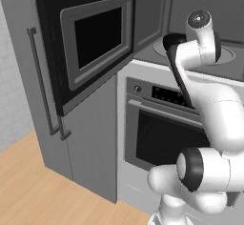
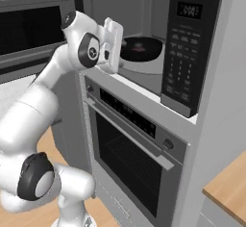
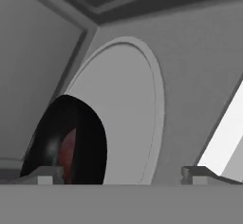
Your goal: Pick the potato from the sink and place it in the bowl. Then pick the bowl and place it in the microwave. Then close the microwave door and press the start button.
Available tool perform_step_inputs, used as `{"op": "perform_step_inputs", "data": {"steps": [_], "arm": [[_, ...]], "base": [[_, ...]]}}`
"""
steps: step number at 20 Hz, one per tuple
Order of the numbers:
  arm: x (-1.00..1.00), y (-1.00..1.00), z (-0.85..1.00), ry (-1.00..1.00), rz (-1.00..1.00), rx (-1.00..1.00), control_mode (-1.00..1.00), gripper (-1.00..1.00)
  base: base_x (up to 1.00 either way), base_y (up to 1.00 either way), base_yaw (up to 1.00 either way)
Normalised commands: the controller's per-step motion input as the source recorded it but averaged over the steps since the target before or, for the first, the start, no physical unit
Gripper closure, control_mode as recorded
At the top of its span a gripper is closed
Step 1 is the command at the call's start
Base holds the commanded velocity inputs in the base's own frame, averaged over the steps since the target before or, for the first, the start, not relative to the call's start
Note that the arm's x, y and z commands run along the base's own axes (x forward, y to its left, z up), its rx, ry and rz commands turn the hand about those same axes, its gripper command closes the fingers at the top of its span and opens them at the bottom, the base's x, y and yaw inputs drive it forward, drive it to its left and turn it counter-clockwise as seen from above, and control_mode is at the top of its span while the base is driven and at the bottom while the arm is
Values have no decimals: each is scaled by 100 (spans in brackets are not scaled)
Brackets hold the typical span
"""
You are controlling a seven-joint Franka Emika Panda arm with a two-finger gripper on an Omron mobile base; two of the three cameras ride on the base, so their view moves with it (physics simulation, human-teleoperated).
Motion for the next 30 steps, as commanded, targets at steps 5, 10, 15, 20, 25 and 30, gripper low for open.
{"op": "perform_step_inputs", "data": {"steps": [5,10,15,20,25,30], "arm": [[-100,7,6,-1,0,-4,-100,-100],[-100,33,0,-5,0,0,-100,-100],[-100,49,0,-10,0,0,-100,-100],[-100,56,0,-16,0,0,-100,-100],[-100,58,0,-17,-1,0,-100,-100],[-66,75,3,-20,-17,-15,-100,-100]], "base": [[0,0,0],[0,0,0],[0,0,0],[0,0,0],[0,0,0],[0,0,0]]}}
